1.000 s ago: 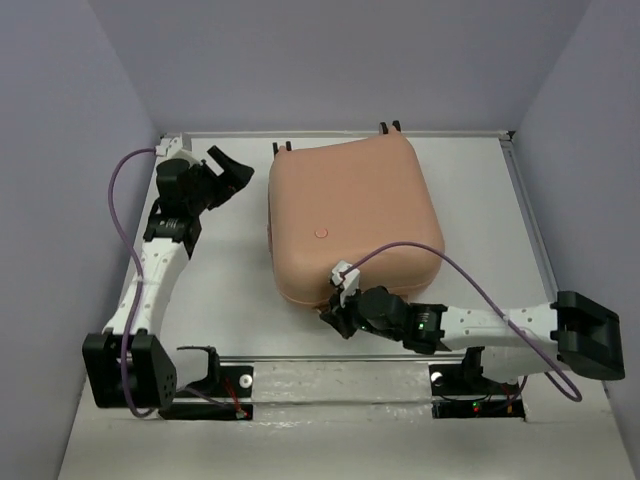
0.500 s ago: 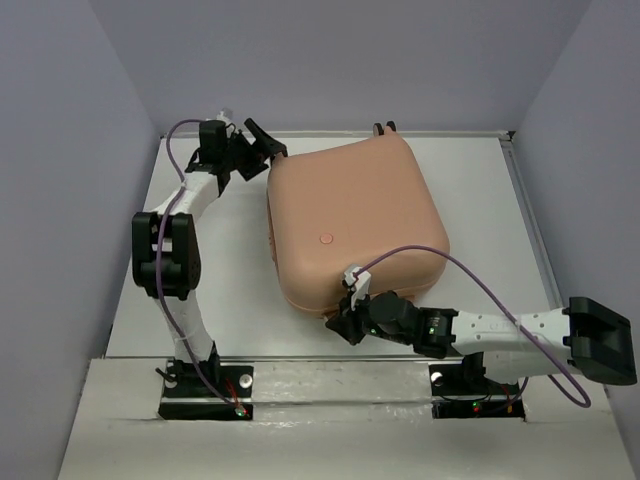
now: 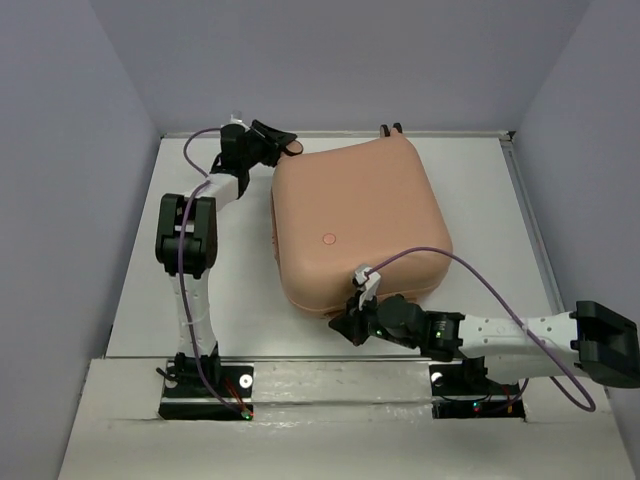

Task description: Pack the luggage

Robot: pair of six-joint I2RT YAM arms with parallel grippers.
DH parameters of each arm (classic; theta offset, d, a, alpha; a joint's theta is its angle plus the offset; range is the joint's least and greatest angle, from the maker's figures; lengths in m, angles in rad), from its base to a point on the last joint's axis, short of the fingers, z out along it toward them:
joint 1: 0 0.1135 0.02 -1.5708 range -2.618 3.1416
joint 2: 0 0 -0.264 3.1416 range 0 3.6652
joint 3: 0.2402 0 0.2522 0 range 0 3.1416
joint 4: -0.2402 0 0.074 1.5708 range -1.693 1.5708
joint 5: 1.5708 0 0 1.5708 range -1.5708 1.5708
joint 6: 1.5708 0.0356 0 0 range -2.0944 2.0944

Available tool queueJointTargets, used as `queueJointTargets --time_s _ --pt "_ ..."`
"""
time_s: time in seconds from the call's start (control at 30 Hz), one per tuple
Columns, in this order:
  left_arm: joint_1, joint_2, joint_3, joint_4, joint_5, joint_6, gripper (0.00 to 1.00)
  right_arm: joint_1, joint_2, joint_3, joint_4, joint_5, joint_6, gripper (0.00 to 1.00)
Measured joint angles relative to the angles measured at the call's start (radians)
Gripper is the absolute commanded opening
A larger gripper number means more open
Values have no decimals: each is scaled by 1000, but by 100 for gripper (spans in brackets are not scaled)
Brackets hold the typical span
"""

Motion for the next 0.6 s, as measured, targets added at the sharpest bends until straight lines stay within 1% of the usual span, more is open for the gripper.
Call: queueJointTargets --time_s 0.1,0.13,0.2,0.23,0.3,0.33,0.43,0.5,0.53,0.6 --pt "8 -13 -106 152 -34 -75 6 -25 -18 -5 -4 3 -2 7" --pt "15 -28 -163 206 -55 -97 6 -39 -23 -5 -6 -8 -11 7" --pt "42 -84 -251 246 -69 -113 6 -77 -34 -5 -7 -49 -29 7" --pt "71 -132 -315 260 -79 -108 6 -111 -40 -5 -13 -100 -52 7" --pt "143 -215 -403 254 -80 -95 6 -179 -41 -3 -24 -181 -76 7" --pt "201 -285 -466 235 -80 -74 6 -222 -32 7 -32 -232 -95 7" --pt "326 -425 -571 178 -98 -26 6 -365 46 85 -78 -379 -130 7" --pt "424 -564 -665 120 -158 8 6 -437 97 145 -115 -420 -156 7" --pt "443 -597 -689 112 -177 11 6 -471 125 177 -132 -423 -168 7" --pt "495 -745 -777 75 -241 29 6 -503 158 218 -151 -420 -193 7"
